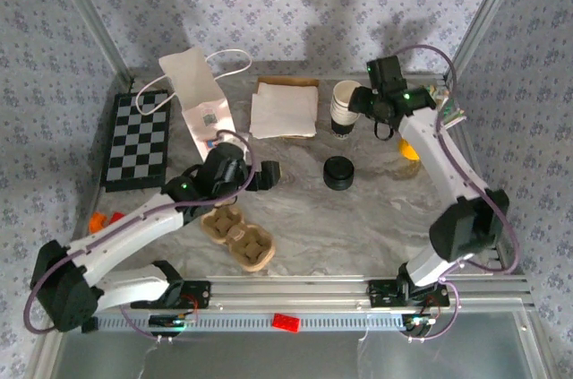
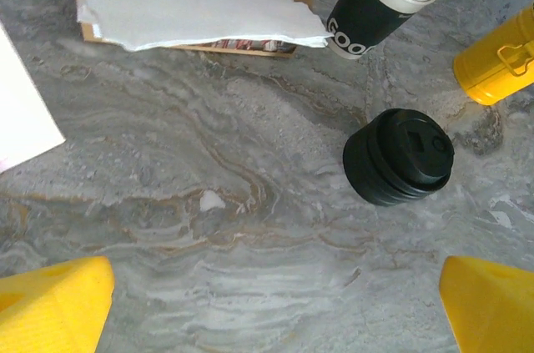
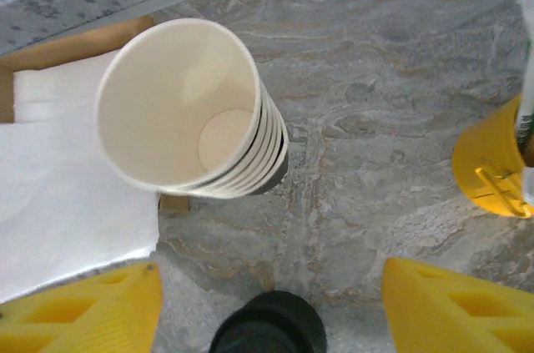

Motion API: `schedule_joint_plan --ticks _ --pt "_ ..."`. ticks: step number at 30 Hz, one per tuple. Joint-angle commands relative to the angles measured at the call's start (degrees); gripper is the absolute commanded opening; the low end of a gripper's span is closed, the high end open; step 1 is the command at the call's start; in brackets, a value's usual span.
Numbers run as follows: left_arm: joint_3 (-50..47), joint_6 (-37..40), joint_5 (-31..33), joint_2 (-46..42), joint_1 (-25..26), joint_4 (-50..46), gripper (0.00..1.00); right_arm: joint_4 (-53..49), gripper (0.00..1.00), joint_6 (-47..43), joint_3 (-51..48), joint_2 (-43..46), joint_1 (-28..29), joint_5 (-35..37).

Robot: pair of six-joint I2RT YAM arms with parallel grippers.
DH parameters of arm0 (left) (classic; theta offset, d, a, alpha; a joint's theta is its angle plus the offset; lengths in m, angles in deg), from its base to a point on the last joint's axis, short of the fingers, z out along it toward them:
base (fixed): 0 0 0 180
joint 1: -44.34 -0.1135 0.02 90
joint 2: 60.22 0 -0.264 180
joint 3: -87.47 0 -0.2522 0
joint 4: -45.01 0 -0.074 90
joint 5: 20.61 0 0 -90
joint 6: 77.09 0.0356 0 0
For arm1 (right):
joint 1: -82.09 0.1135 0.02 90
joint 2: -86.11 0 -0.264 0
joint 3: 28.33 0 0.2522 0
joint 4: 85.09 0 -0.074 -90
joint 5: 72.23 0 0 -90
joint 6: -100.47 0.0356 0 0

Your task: Pack the takeout coffee

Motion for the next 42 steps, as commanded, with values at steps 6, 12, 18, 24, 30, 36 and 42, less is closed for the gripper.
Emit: schedule_joint_plan --ticks 6,12,18,24,30,36,42 --pt "6.9 4.5 -2.0 7.3 0.3 2.9 1.00 -4.9 0.48 -0.3 13.3 -12.1 -3.1 -2.7" --pt "9.4 4.7 -2.6 10.9 0.3 3.1 1.00 -7.5 0.40 -1.6 20.7 -18.9 -3.3 -3.4" --pt "10.4 5.1 -2.1 11.8 0.3 2.8 1.00 -10.4 0.33 -2.1 24.7 -22.0 -3.2 -2.0" --pt "11.4 5.4 -2.0 12.3 0.3 2.0 1.00 -10.8 0.26 -2.4 25.9 -23.2 -3.2 -2.2" --pt "11.6 5.5 -1.9 12.3 0.3 1.7 1.00 -11.1 0.14 -3.1 27.0 -23.4 -3.0 -2.5" --pt "12.2 5.7 -1.7 12.3 0.3 1.3 1.00 -11.7 0.04 -3.4 29.0 -22.2 -3.0 -3.1" --pt "13.4 5.7 -1.7 12.2 0.2 0.2 1.00 -12.0 0.00 -3.0 29.9 -19.3 -3.3 -4.1"
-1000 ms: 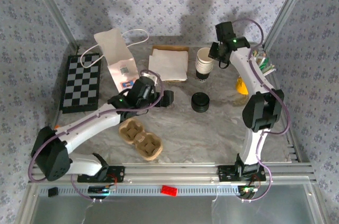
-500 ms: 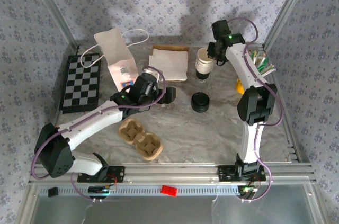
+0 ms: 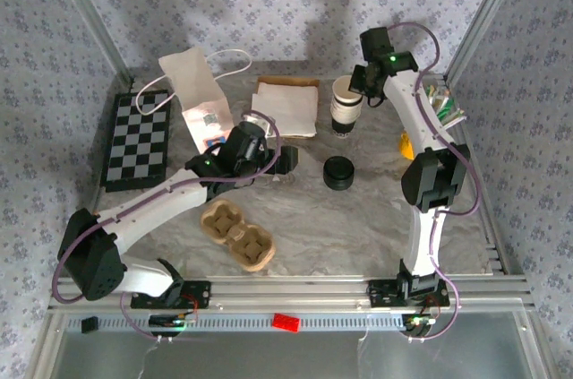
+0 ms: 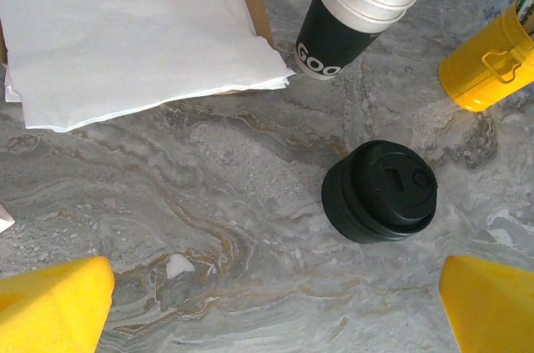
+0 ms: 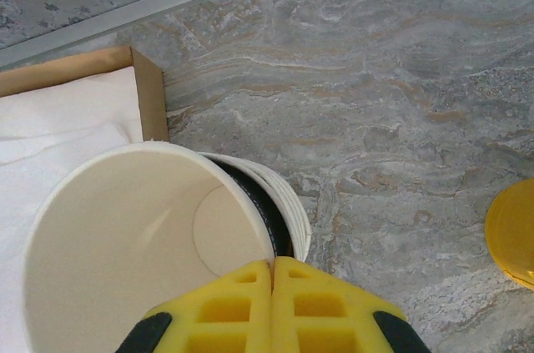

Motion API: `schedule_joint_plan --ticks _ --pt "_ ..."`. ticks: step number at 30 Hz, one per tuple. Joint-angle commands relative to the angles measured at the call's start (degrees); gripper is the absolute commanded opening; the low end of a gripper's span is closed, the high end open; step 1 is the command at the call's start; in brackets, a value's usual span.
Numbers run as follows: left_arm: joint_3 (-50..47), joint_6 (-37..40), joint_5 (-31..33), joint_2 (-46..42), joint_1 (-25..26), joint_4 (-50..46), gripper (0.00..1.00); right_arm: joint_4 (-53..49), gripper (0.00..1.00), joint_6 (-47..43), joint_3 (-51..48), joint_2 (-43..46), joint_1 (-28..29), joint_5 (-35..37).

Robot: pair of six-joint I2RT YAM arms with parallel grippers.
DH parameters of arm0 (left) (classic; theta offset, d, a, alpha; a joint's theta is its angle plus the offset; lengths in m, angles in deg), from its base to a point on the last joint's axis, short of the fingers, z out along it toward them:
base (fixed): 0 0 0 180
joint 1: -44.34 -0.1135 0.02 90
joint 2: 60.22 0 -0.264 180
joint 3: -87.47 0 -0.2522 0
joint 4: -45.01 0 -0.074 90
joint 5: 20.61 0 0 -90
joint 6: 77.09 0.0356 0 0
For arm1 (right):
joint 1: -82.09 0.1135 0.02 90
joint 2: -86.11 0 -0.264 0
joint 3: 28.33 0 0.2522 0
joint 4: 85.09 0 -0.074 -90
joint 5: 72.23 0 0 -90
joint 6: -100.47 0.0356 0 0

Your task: Pack the takeout coffee

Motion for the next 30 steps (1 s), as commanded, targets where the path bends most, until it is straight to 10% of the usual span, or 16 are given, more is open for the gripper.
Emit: schedule_joint_plan --ticks 1,12,30 --pt "2.9 1.0 -0.2 0.4 0.3 -1.2 1.00 -1.9 0.00 0.2 2.7 3.7 -0.1 -1.3" --pt "4.7 -1.1 -3.1 -1.5 0.4 -3.2 1.00 -2.0 0.00 0.8 -2.9 17.0 -0.7 -1.8" --pt "1.0 -5.3 -5.6 -1.2 3.3 -3.2 1.00 -3.5 0.00 4.6 -50.1 51.9 -1.2 3.0"
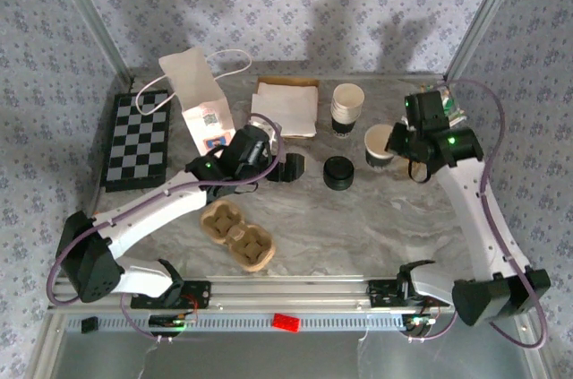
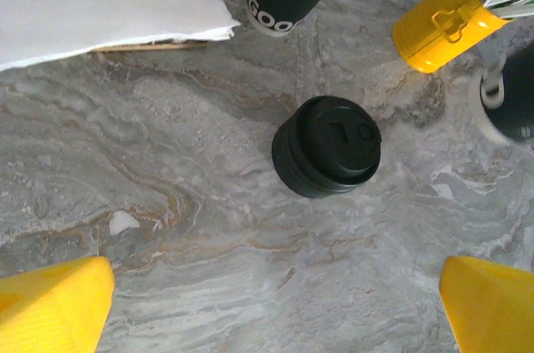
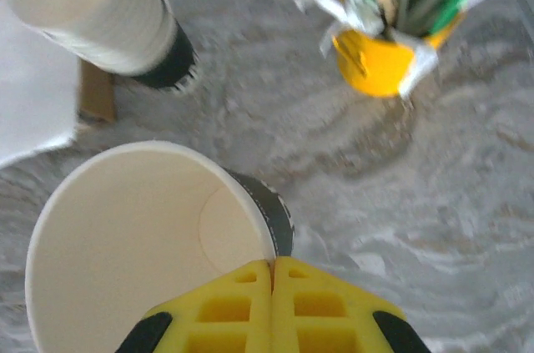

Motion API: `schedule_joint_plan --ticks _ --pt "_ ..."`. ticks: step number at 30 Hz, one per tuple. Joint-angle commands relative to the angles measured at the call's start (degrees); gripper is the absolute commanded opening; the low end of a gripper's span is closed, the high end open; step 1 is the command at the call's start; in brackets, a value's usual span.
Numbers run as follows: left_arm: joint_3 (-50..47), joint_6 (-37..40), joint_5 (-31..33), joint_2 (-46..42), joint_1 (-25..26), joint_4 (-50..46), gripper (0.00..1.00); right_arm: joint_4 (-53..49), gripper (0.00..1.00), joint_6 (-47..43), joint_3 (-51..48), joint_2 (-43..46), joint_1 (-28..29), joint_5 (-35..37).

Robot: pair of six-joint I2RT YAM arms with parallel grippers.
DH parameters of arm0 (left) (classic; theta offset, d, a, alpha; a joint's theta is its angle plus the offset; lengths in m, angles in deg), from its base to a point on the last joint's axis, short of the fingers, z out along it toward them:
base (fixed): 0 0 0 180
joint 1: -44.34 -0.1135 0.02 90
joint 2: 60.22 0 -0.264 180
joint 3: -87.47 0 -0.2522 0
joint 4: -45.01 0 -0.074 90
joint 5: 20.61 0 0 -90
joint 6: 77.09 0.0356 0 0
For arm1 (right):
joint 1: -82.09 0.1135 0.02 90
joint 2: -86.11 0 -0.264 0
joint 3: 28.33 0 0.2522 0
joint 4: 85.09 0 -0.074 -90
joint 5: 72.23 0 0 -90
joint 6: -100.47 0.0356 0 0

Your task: Pack the takeout coffee

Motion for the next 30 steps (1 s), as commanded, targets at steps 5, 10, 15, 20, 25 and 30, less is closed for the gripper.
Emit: schedule_joint_plan --ticks 5,10,15,20,25,30 --pt "-0.7 -1.9 -0.3 0.3 0.4 2.6 1.00 1.2 0.00 4.6 -14.5 6.1 2.1 -3.6" --pt "-0.6 -2.0 0.0 1.0 0.4 3.0 1.00 1.2 0.02 7.0 -21.2 7.6 3.2 -4.7" --pt "-1.0 -2.1 0.6 1.4 0.4 3.5 1.00 4.8 0.01 7.0 -26.5 10.3 3.0 -4.7" --pt "-0.4 -1.8 0.7 2.4 0.4 2.9 1.00 6.4 0.01 8.4 -28.4 10.5 2.4 -4.9" --pt "-0.1 -1.6 1.2 3.0 0.4 2.7 1.00 5.2 0.03 8.3 -29.4 11.5 3.0 -4.7" --pt "0.8 -0.9 1.6 3.7 0.4 2.1 1.00 4.0 0.15 8.0 -30.0 12.7 3.0 -5.2"
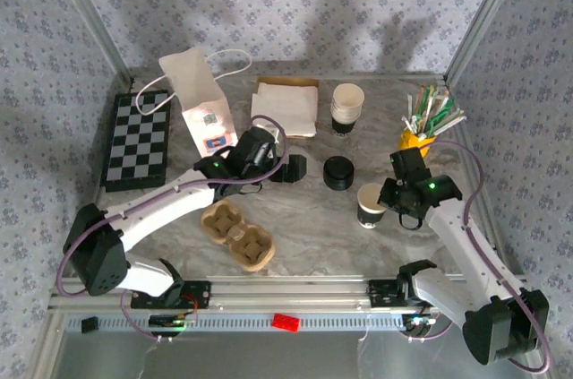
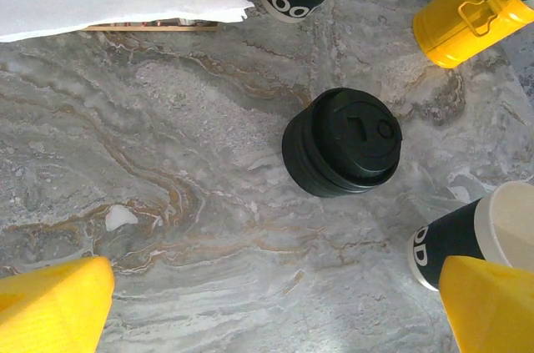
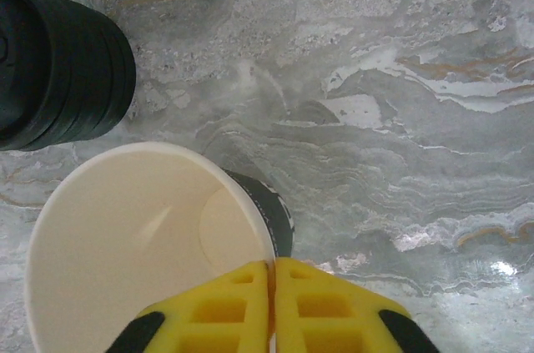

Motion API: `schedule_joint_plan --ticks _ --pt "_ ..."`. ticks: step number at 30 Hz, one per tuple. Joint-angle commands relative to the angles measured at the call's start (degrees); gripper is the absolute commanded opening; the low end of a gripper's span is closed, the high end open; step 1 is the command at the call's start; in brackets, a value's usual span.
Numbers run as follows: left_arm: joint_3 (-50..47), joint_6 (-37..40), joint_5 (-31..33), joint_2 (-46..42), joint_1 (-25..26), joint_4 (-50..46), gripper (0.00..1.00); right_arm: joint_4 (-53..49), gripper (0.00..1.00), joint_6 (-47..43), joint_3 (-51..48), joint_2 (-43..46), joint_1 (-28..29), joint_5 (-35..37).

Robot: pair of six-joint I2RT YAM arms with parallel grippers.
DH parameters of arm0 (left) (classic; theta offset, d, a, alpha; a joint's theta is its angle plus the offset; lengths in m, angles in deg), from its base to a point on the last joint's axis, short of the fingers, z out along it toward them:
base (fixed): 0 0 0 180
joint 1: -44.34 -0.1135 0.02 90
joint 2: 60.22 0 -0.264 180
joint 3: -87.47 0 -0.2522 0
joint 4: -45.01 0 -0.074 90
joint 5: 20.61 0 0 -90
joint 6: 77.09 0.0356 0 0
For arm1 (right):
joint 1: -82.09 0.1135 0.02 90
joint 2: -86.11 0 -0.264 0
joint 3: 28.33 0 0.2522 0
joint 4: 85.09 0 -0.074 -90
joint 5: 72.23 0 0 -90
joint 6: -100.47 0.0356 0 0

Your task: Pack the takeout coffee

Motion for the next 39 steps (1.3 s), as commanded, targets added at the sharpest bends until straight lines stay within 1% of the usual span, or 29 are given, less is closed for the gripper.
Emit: schedule_joint_plan --ticks 1,4,7,9,10,14,16,20,25,28,30,33,39 --pt "1.6 0.8 1.1 0.7 0.3 0.0 1.00 -1.8 0.19 0.6 -0.5 1.2 0.3 -0.9" --pt "2.3 1.2 1.4 0.7 0.3 -0.6 1.00 -3.2 0.28 0.5 1.3 1.6 0.4 -0.7" --pt "2.8 1.7 1.9 0.2 0.3 -1.1 1.00 -6.5 0.32 0.6 4.2 1.2 0.4 0.1" --pt "3.3 1.9 2.3 -0.3 0.3 -1.9 1.00 -7.5 0.38 -3.5 7.6 -0.3 0.4 1.4" --pt "3.3 2.2 2.6 -0.6 0.2 -2.2 1.00 -8.1 0.40 -4.3 9.3 -1.5 0.8 1.3" --pt "2.7 2.2 3.7 -2.5 0.0 -3.0 1.00 -9.3 0.47 -8.3 16.7 -9.0 5.2 2.4" --pt "2.1 1.8 4.1 -3.4 -0.4 -3.2 1.00 -8.5 0.51 -10.8 19.6 -13.4 7.2 0.6" --pt "-0.1 0.7 5.1 -6.0 -0.9 -3.3 1.00 -6.4 0.63 -15.6 26.6 -22.6 10.8 -1.0" --pt "-2.5 -0.8 6.1 -8.7 -1.7 -4.2 1.00 -5.0 0.74 -20.1 32.4 -33.2 11.8 -2.6" --pt "-3.8 -0.7 6.4 -10.2 -2.1 -4.3 1.00 -2.5 0.79 -22.7 33.4 -36.8 11.9 -3.1" --pt "-4.4 -0.8 6.6 -11.0 -2.5 -4.6 1.00 -1.4 0.84 -23.9 33.4 -38.5 11.8 -4.8" --pt "-5.1 -1.2 6.6 -11.6 -3.0 -4.8 1.00 -0.2 0.88 -25.4 34.5 -41.6 11.8 -4.1" --pt "-6.2 -1.8 6.5 -11.9 -3.6 -3.9 1.00 1.2 0.90 -26.2 35.0 -45.9 11.9 -3.4"
